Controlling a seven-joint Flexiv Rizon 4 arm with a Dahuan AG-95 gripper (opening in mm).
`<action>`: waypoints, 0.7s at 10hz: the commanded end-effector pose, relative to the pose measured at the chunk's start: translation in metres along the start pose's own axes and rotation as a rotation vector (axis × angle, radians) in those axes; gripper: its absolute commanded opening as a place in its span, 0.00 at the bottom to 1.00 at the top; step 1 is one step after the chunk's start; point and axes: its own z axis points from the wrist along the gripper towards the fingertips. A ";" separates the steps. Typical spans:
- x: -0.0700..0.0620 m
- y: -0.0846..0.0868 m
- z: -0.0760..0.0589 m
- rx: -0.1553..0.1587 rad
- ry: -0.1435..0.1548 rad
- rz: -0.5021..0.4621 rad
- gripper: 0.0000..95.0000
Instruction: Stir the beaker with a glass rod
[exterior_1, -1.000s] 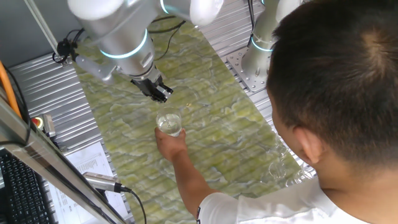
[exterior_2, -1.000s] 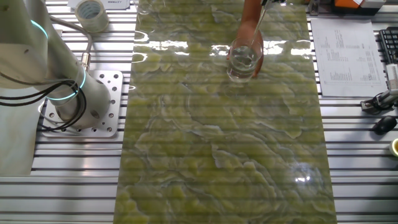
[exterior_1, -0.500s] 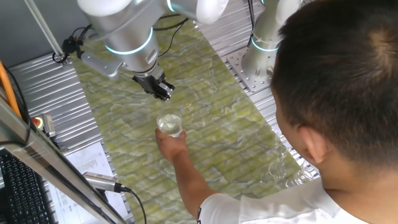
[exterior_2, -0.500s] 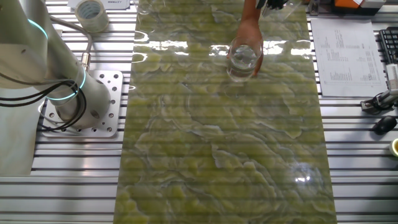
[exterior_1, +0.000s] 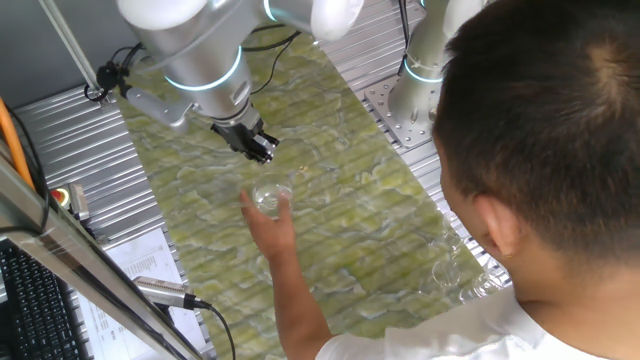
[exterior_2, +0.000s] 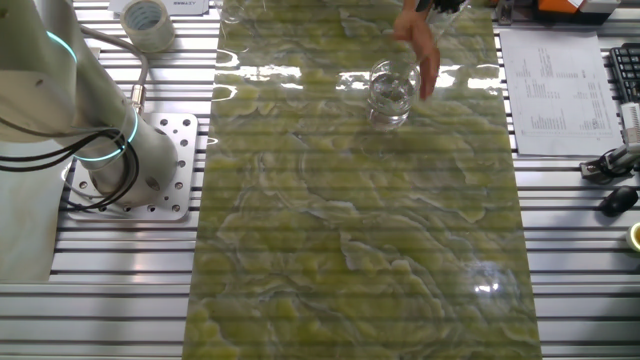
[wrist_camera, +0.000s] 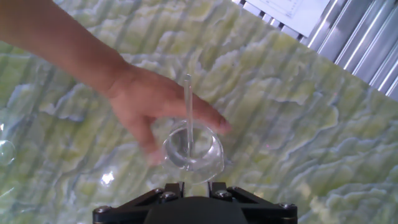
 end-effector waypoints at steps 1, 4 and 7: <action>-0.001 0.000 -0.001 0.002 0.007 0.012 0.00; -0.001 0.000 -0.001 -0.010 0.000 0.111 0.00; -0.001 0.000 -0.001 -0.010 -0.009 0.232 0.00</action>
